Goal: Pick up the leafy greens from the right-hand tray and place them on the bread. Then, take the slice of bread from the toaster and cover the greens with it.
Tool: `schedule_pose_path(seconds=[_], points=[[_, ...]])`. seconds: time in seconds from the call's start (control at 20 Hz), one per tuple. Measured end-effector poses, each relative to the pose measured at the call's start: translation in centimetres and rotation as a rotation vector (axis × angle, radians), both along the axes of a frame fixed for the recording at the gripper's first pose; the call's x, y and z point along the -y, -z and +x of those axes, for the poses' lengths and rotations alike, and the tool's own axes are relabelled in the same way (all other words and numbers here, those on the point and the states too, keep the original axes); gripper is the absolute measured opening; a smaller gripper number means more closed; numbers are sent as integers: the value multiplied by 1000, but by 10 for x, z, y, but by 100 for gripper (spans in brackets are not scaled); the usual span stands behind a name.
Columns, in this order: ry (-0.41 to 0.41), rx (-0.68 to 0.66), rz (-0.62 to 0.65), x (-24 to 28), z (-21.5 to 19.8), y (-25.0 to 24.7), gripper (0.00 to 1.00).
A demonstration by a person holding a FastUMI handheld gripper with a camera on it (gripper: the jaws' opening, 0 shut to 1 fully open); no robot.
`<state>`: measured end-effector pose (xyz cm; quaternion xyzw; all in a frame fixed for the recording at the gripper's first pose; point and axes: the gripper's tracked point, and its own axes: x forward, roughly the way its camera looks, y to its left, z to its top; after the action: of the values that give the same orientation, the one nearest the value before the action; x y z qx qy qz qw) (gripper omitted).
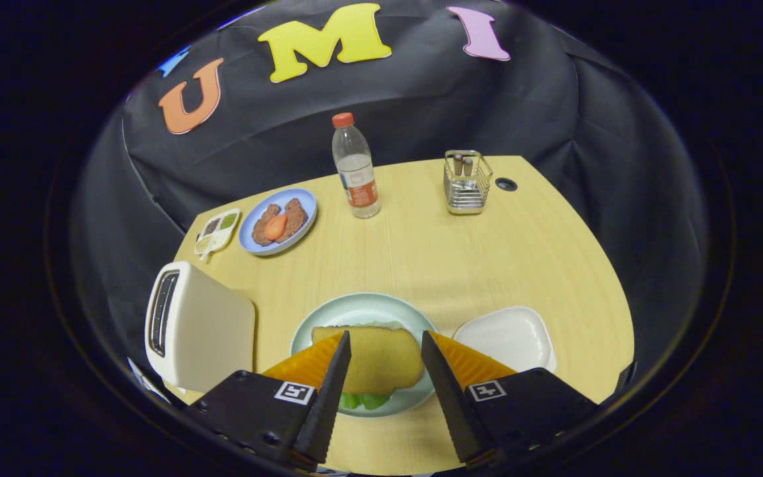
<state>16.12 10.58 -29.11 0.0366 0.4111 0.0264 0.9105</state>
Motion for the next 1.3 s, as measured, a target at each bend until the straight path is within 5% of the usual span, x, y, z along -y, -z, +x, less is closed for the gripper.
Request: schedule_pose_path(seconds=[0.8, 1.3], points=[[-90, 521, -101, -9, -88, -193, 79], [-18, 886, -110, 21, -159, -326, 88]])
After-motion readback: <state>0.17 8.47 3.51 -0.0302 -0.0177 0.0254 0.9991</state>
